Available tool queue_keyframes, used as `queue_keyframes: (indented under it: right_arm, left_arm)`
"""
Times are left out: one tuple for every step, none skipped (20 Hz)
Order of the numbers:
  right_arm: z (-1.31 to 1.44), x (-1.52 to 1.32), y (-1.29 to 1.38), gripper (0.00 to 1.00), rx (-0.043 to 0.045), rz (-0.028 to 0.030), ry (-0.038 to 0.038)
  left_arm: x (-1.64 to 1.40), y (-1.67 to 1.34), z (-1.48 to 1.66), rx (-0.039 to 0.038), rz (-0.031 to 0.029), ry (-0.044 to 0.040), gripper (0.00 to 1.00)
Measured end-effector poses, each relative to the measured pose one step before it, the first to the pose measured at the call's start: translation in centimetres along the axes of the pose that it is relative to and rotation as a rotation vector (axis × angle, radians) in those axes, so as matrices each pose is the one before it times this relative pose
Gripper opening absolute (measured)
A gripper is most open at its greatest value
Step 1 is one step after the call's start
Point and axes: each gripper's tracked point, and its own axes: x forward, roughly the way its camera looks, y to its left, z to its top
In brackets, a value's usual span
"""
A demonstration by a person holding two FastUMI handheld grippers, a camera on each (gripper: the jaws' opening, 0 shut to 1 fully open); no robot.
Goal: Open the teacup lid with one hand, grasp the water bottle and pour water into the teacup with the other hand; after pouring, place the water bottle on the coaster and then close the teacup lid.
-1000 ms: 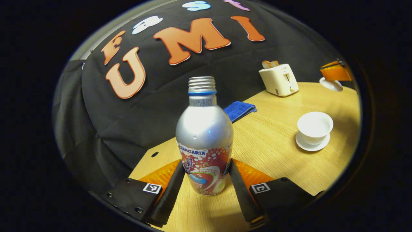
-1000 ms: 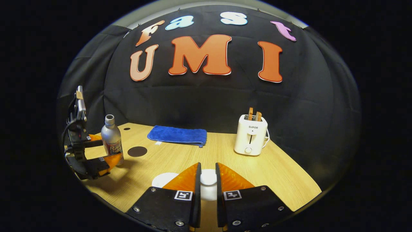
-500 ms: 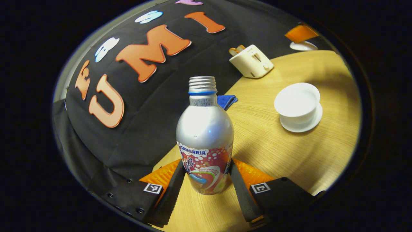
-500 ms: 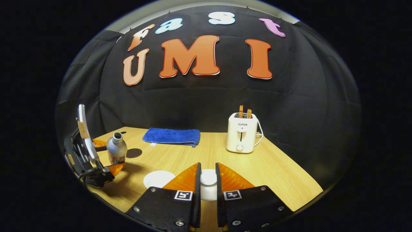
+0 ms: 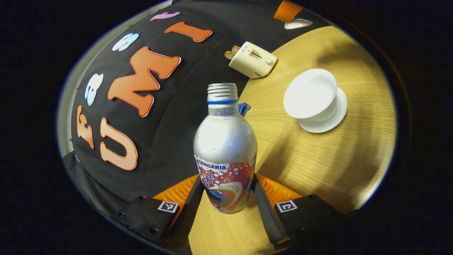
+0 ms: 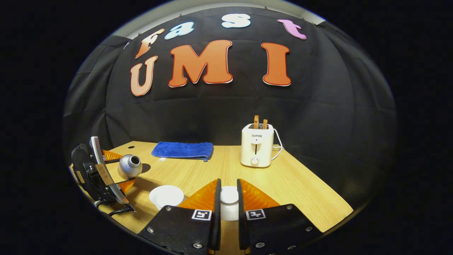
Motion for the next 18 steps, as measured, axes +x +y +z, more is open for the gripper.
queue_keyframes:
  right_arm:
    - [-0.069,-0.144,-0.081,0.2,-0.0037,-0.00225,-0.00234]
    - [0.121,0.03,-0.126,0.2,-0.00144,-0.00066,-0.00082]
    - [0.079,-0.003,-0.109,0.2,0.00366,-0.00094,-0.00075]
    - [-0.125,-0.013,-0.106,0.2,0.00403,0.00168,0.00175]
    - [-0.118,0.048,-0.001,0.2,0.00324,0.00105,0.00329]
    - [-0.043,0.012,-0.069,0.2,0.0021,-0.00081,0.00323]
    - [-0.081,0.031,-0.114,0.2,-0.00061,-0.00099,0.00308]
    - [-0.073,-0.027,-0.074,0.2,-0.00001,-0.00308,0.00011]
    - [0.125,0.038,-0.054,0.2,-0.00039,0.00033,-0.00045]
    - [0.054,-0.062,-0.049,0.2,0.00039,-0.00225,-0.00217]
    - [-0.1,-0.036,-0.11,0.2,-0.00009,0.0001,0.00071]
    - [0.036,0.021,-0.003,0.2,0.0009,-0.00049,-0.00164]
    - [-0.034,0.012,0.034,0.2,-0.00024,0.00065,0.00122]
    - [-0.057,-0.111,-0.079,0.2,-0.00059,0.00039,-0.00082]
    - [-0.019,-0.023,-0.07,0.2,0.00008,-0.00159,0.0005]
    - [0.004,0.071,0.031,0.2,0.00084,0.00262,0.00201]
    - [0.108,0.031,0.022,0.2,0.00189,-0.00108,-0.00031]
    - [-0.003,0.041,-0.039,0.2,0.00083,0.00196,0.00184]
  left_arm:
    - [0.376,0.03,0.101,0.02749,-0.0005,0.00242,0.84]
    - [0.085,0.268,0.016,0.02892,0.00205,-0.00102,0.87]
    - [0.11,0.094,0.217,0.02934,0.00225,-0.00113,0.84]
    - [0.014,0.104,0.022,0.02408,-0.00568,-0.00557,0.84]
    - [0.159,-0.048,0.077,0.02186,-0.00548,-0.00374,0.85]
    - [-0.063,0.23,0.246,0.02873,-0.00085,-0.00443,0.85]
    - [0.072,0.27,0.308,0.0304,0.00123,-0.00658,0.87]
    - [-0.079,0.03,0.086,0.02795,0.00266,-0.0052,0.87]
    - [-0.075,0.219,0.164,0.02858,0.00281,-0.00711,0.87]
    - [-0.04,0.141,-0.046,0.02809,0.00118,-0.00306,0.87]
    - [0.07,0.069,-0.078,0.02928,-0.00131,-0.00172,0.87]
    - [0.125,0.092,-0.044,0.0265,-0.00115,-0.00071,0.87]
    - [0.016,0.072,0.052,0.02394,-0.00361,-0.0017,0.85]
    - [0.174,0.178,0.101,0.02134,-0.00296,-0.00069,0.87]
    - [0.236,0.117,0.048,0.01662,-0.00015,-0.00081,0.87]
    - [0.005,0.067,-0.004,0.01766,-0.00081,-0.00027,0.87]
    - [0.07,0.153,0.067,0.01726,0.00026,-0.00198,0.84]
    - [-0.063,0.119,0.069,0.01894,-0.00136,-0.0016,0.85]
